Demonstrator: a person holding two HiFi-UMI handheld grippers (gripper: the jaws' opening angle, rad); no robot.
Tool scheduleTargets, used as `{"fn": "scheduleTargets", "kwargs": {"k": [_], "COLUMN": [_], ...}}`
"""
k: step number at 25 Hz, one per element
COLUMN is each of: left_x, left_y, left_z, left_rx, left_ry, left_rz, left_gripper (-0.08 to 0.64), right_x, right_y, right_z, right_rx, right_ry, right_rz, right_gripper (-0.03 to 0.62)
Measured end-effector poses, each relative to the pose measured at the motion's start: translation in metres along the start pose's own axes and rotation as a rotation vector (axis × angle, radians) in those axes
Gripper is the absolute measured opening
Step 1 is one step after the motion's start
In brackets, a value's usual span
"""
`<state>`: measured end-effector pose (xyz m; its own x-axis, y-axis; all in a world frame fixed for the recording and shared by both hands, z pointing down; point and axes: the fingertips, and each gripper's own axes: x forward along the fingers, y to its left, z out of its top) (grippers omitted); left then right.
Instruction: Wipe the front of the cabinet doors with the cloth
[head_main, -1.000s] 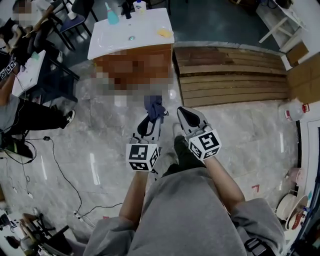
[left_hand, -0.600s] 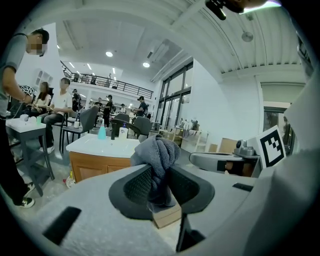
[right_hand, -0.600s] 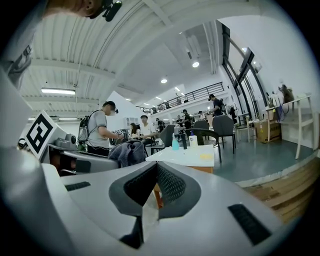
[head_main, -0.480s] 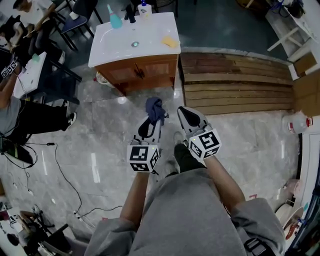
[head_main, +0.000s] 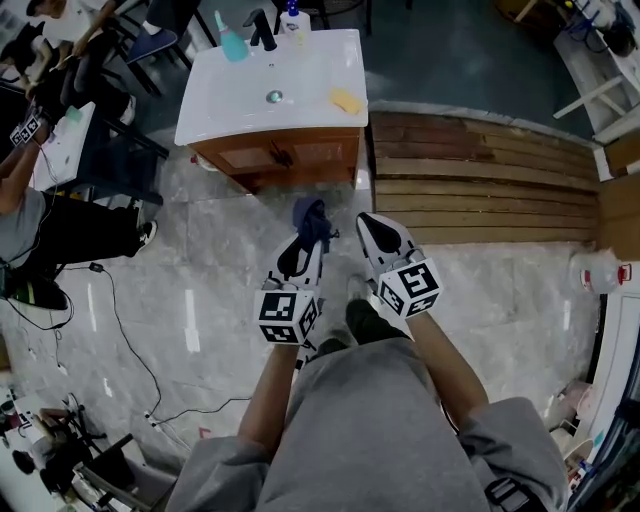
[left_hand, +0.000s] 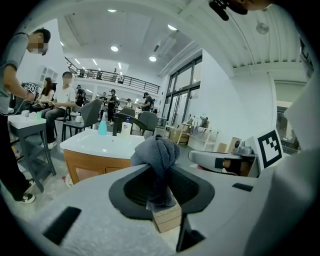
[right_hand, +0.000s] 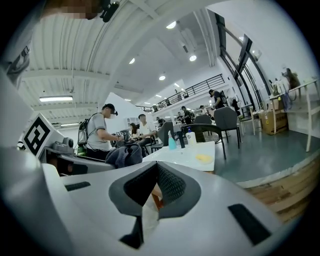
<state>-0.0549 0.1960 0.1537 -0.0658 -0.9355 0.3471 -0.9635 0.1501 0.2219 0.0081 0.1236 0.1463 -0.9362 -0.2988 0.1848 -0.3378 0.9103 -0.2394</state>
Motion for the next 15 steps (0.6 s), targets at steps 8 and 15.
{"fn": "scheduleTargets", "kwargs": {"k": [8,15], "left_x": [0.048,0.088], "left_y": [0.016,0.033], "left_z": [-0.005,-0.01], "left_rx": [-0.007,0.076], "left_ry": [0.038,0.087], "left_rz": [0.01,-0.052], "left_gripper": [0.095,0.095], "right_x": [0.03,0.057], "right_y": [-0.038,-0.065], "right_z": [-0.006,-0.021], "right_rx": [0.062,0.143], "right_ry": [0.006,-0.003], "right_rz": [-0.011,-0.091], "right_gripper": [0.011,0.011]}}
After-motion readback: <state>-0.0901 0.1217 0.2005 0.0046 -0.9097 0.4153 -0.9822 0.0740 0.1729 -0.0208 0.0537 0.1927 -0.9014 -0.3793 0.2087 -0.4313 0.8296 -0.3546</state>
